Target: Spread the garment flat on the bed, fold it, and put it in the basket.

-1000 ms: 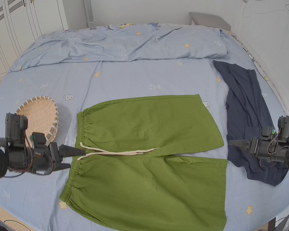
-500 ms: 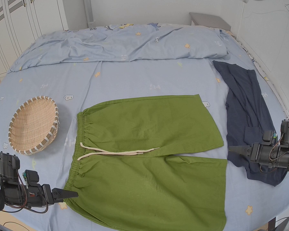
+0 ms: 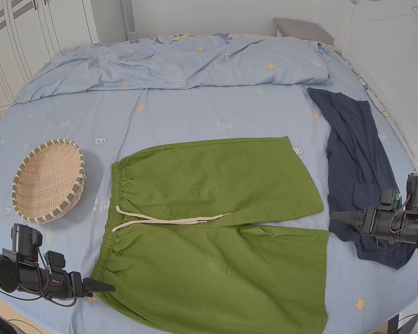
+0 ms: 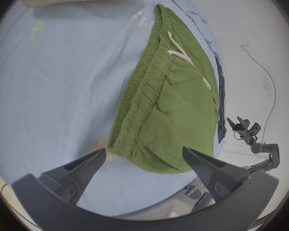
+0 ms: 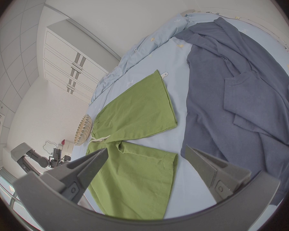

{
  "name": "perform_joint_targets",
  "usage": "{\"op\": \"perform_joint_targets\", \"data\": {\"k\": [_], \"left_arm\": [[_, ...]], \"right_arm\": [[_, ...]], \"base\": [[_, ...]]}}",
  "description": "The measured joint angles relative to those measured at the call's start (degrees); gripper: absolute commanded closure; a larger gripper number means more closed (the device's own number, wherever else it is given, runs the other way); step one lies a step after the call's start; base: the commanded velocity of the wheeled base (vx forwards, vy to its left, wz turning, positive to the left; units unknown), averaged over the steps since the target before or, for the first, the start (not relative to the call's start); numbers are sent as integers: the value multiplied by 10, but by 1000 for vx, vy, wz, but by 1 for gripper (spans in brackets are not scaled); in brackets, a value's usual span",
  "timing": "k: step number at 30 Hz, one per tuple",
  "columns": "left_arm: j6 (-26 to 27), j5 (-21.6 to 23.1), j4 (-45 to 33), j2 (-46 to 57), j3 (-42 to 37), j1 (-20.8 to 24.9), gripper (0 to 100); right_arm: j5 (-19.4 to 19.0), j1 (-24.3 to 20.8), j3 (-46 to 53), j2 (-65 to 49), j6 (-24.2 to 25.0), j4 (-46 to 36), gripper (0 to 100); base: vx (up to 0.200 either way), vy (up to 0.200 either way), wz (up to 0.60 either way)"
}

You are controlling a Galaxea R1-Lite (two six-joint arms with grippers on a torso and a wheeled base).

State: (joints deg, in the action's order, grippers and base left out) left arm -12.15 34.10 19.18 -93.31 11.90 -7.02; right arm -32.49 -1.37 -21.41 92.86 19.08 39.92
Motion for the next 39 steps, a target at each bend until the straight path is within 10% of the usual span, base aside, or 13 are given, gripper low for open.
{"op": "perform_joint_targets", "data": {"k": [7,8,25,39], "left_arm": [[-1,6,79,-52,4,7,0],[-1,7,90,-57,5,8,100],[-3,10,104,-70,-17,1,100],[-5,38,103,-31,-44,-10,100]], "right_arm": [[0,0,0,0,0,0,0],[0,0,0,0,0,1,0],[2,-4,41,0,-8,0,0],[1,-35,198,1,-132,-82,0]], "base": [[0,0,0],[0,0,0],[0,0,0],[0,0,0]]}}
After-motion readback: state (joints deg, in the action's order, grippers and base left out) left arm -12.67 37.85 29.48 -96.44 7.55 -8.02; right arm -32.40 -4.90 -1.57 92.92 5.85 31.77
